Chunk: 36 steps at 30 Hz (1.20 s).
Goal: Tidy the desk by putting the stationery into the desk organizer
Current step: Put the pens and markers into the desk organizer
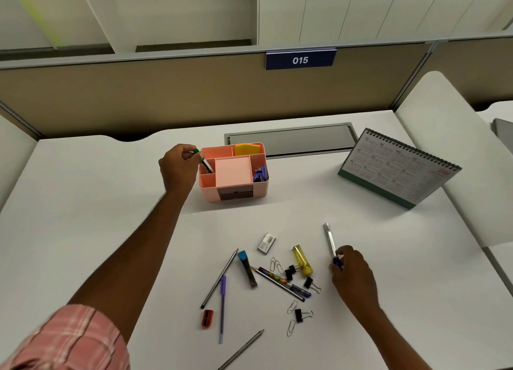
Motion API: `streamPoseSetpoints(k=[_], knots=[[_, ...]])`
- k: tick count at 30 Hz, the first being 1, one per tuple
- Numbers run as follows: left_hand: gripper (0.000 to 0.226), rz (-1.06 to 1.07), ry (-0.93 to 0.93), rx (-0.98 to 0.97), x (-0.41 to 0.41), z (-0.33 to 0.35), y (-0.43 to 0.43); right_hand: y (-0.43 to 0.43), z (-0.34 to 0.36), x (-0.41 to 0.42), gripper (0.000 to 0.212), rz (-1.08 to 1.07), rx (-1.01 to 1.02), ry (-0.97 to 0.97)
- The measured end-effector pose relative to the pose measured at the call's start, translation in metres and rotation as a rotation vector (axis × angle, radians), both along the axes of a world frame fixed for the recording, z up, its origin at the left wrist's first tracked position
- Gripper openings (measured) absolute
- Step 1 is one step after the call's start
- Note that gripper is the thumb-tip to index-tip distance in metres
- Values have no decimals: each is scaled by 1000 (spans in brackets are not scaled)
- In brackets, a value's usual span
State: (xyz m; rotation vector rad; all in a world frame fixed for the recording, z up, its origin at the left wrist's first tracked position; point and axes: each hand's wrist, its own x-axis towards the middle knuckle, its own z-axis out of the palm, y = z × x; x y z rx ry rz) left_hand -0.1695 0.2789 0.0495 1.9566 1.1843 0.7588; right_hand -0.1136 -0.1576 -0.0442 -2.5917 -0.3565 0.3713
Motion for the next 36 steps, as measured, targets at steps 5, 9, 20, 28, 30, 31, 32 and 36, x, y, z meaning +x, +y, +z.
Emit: streamPoseSetpoints(k=[5, 9, 20, 28, 30, 31, 32, 36], knots=[[22, -10, 54, 49, 6, -8, -2, 4, 5, 5, 17, -12, -10, 3], [21, -30, 71, 79, 8, -12, -4, 4, 9, 11, 17, -26, 6, 13], [40, 30, 51, 101, 8, -9, -5, 13, 28, 31, 19, -61, 229, -24], [40, 76, -127, 23, 0, 4, -40, 36, 60, 34, 24, -56, 441, -108], [42, 28, -235, -78, -3, 14, -60, 44, 69, 33, 25, -25, 470, -125], [42, -26, -292, -132, -5, 18, -71, 48, 73, 32, 25, -3, 481, -136], [42, -98, -326, -184, -7, 22, -82, 53, 78, 30, 26, 23, 489, -146], [45, -455, -209, -273, -15, 27, -127, 73, 96, 21, 25, 116, 539, -161]])
